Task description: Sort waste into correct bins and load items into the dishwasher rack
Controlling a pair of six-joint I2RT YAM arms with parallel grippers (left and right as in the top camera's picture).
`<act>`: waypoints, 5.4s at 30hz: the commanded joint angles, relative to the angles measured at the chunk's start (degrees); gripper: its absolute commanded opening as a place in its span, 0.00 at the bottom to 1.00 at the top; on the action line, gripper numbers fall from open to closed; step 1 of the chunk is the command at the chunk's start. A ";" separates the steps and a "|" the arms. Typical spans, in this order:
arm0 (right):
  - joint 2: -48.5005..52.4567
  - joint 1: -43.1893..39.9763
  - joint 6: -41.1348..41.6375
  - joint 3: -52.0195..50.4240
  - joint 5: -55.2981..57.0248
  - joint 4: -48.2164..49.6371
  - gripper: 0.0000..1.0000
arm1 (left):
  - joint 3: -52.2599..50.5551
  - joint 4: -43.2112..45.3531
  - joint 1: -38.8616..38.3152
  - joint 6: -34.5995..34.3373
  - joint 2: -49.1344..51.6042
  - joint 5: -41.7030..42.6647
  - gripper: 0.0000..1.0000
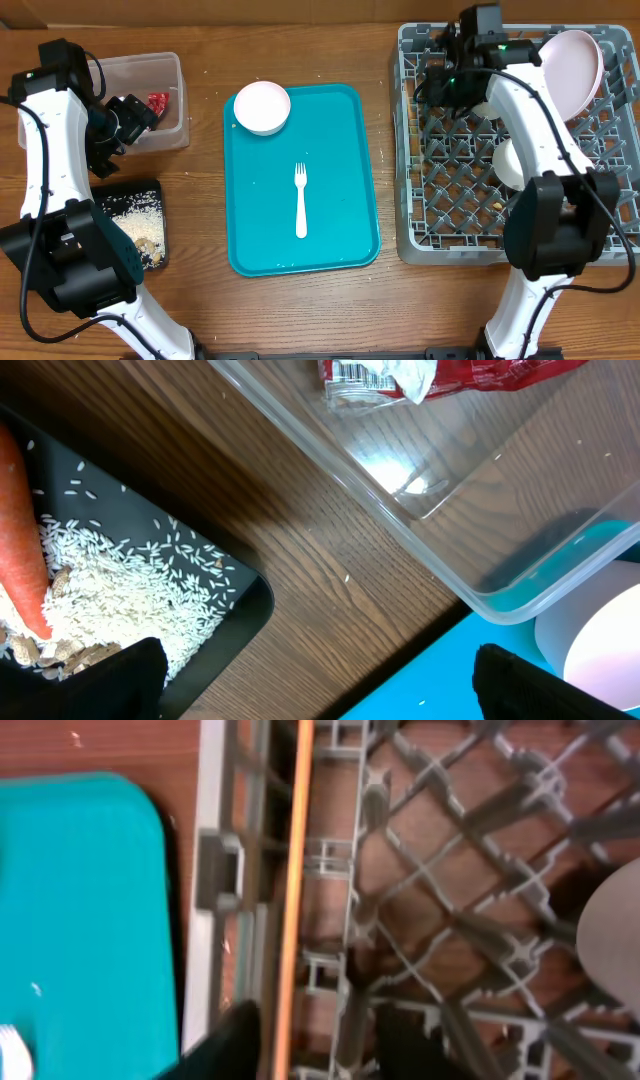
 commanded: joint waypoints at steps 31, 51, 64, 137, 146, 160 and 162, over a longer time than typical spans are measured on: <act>6.27 37.29 33.83 -9.81 5.44 3.91 0.70 | 0.13 -0.15 -0.11 -1.16 -0.37 0.42 1.00; 13.03 41.31 38.05 -10.03 20.11 4.09 0.11 | 0.13 -0.15 -0.11 -1.16 -0.37 0.42 1.00; 6.16 33.70 27.80 2.16 8.66 -10.10 0.04 | 0.13 -0.15 -0.11 -1.16 -0.37 0.42 1.00; 24.48 35.23 25.20 25.94 13.64 1.42 0.56 | 0.13 -0.15 -0.11 -1.16 -0.37 0.42 1.00; 15.69 35.21 25.42 26.86 6.05 2.67 0.56 | 0.13 -0.15 -0.11 -1.16 -0.37 0.42 1.00; 22.08 31.01 30.36 26.84 12.72 6.14 0.56 | 0.13 -0.15 -0.11 -1.16 -0.37 0.42 1.00; 22.84 29.97 30.36 26.84 12.44 5.38 0.57 | 0.13 -0.15 -0.11 -1.16 -0.37 0.42 1.00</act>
